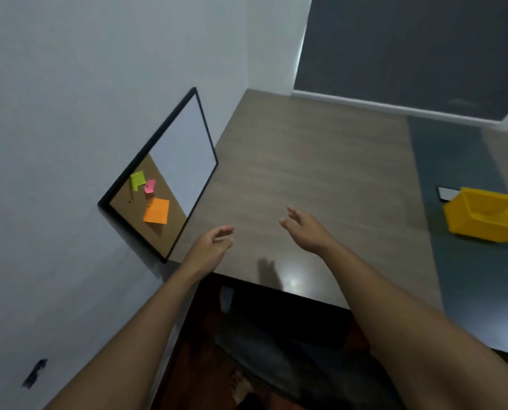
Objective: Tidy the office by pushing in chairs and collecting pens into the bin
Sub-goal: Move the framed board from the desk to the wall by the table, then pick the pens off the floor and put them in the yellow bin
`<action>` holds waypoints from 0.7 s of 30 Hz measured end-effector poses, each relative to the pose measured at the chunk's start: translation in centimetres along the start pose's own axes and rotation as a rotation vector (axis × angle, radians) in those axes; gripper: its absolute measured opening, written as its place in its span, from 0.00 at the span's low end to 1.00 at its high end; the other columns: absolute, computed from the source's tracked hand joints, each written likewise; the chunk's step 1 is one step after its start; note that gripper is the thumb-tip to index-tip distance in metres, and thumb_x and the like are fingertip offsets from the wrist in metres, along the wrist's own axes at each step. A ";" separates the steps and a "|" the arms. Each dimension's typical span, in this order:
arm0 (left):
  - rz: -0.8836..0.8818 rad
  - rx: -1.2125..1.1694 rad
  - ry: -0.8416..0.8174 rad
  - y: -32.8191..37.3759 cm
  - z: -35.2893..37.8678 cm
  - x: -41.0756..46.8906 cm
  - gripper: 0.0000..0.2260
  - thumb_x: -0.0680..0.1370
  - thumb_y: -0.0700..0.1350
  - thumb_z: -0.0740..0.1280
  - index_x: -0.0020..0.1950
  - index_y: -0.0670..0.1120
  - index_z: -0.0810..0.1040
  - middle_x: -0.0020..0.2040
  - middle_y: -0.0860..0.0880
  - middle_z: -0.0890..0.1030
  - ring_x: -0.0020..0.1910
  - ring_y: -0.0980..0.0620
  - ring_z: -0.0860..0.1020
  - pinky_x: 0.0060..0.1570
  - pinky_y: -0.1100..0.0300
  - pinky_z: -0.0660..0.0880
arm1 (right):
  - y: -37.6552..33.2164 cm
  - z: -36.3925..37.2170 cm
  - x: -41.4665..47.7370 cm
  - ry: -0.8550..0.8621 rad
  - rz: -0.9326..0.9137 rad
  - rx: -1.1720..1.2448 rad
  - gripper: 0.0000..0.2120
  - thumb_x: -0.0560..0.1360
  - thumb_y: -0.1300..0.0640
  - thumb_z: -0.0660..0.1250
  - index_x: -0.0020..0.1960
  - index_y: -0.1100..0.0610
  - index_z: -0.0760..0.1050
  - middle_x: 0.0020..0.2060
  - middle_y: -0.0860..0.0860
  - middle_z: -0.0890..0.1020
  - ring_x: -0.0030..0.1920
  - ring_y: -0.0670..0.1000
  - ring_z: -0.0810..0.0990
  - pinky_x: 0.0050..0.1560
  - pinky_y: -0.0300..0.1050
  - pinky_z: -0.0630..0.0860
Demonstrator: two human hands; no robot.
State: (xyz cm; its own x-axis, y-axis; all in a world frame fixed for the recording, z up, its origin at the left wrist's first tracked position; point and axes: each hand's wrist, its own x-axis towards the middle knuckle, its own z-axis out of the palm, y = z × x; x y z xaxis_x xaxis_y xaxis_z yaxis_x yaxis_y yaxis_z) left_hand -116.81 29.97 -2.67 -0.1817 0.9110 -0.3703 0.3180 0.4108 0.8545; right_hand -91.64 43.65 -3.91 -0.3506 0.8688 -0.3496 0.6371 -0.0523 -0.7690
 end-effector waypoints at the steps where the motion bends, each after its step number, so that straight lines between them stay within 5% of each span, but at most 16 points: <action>1: 0.014 0.022 -0.023 0.7 0.8 -0.2 0.19 0.79 0.53 0.69 0.70 0.54 0.81 0.68 0.56 0.82 0.68 0.54 0.80 0.67 0.55 0.75 | 1.1 -1.1 -1.1 0.013 0.014 -0.005 0.36 0.82 0.40 0.66 0.84 0.56 0.64 0.80 0.54 0.71 0.79 0.52 0.71 0.81 0.53 0.66; 12: 0.186 0.180 -0.151 6.8 13.6 -7.3 0.11 0.83 0.47 0.70 0.65 0.58 0.81 0.63 0.52 0.84 0.57 0.64 0.81 0.62 0.61 0.76 | 12.6 -10.5 -16.9 0.153 0.078 -0.033 0.27 0.85 0.50 0.67 0.80 0.60 0.69 0.77 0.56 0.75 0.77 0.53 0.74 0.76 0.49 0.69; 16: 0.197 0.231 -0.211 8.7 19.3 -11.1 0.11 0.84 0.47 0.69 0.65 0.58 0.81 0.60 0.53 0.85 0.58 0.65 0.81 0.68 0.56 0.75 | 17.2 -13.1 -23.7 0.200 0.105 0.003 0.28 0.85 0.50 0.66 0.81 0.60 0.68 0.78 0.56 0.74 0.77 0.55 0.73 0.76 0.51 0.70; 21: 0.252 0.281 -0.264 10.8 27.2 -15.3 0.10 0.85 0.47 0.68 0.64 0.59 0.81 0.55 0.57 0.85 0.55 0.67 0.80 0.59 0.70 0.75 | 23.6 -15.9 -32.1 0.251 0.155 0.047 0.27 0.85 0.48 0.64 0.82 0.56 0.68 0.78 0.54 0.73 0.77 0.55 0.73 0.76 0.54 0.71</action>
State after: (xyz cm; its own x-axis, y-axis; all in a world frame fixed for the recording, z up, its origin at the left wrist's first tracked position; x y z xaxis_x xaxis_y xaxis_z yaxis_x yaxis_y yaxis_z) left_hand -85.27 21.49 2.33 0.1651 0.9473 -0.2746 0.5685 0.1361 0.8113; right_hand -54.43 22.35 -2.33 -0.0673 0.9428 -0.3265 0.6357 -0.2117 -0.7424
